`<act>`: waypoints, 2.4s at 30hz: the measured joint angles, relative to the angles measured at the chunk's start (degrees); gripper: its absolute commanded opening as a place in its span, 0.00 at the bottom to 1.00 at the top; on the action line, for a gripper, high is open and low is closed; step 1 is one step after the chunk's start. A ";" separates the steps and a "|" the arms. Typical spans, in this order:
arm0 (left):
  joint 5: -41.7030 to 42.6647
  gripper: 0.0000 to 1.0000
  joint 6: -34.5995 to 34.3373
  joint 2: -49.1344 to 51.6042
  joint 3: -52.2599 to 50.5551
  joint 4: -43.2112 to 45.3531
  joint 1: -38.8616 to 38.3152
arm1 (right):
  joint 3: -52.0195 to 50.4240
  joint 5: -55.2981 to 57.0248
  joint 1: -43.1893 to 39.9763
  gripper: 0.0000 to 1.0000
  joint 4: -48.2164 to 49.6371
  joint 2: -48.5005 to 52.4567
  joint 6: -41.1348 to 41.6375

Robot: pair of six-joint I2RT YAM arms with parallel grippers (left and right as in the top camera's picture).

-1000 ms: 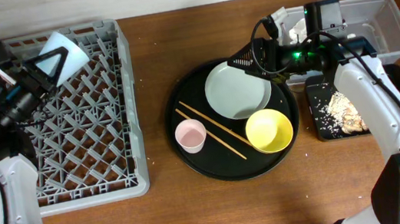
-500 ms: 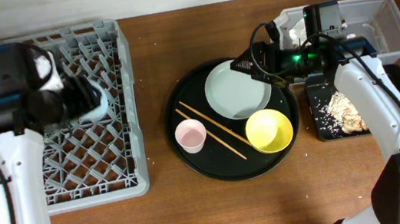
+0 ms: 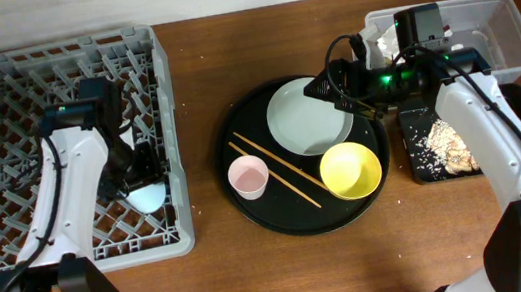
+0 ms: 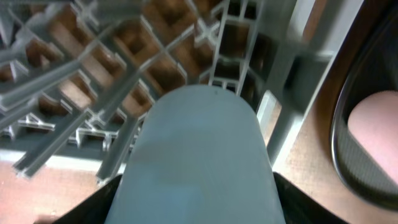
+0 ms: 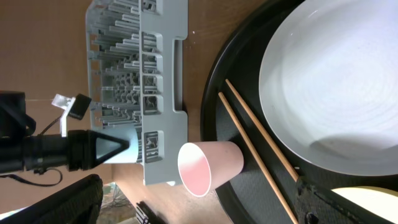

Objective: Sort waste into correct bins and load items into the dishwasher rack

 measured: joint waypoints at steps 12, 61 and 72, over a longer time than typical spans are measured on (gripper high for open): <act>-2.80 0.93 0.35 0.00 -5.22 5.46 0.00 | 0.00 0.20 0.09 0.92 -0.44 0.00 -0.72; 74.86 0.99 4.48 0.20 19.91 12.96 3.30 | 1.49 -15.91 10.03 0.04 23.65 -4.17 3.87; 87.43 0.99 10.01 0.20 19.91 13.03 -1.27 | 1.40 -19.06 12.66 0.04 47.52 -2.49 17.90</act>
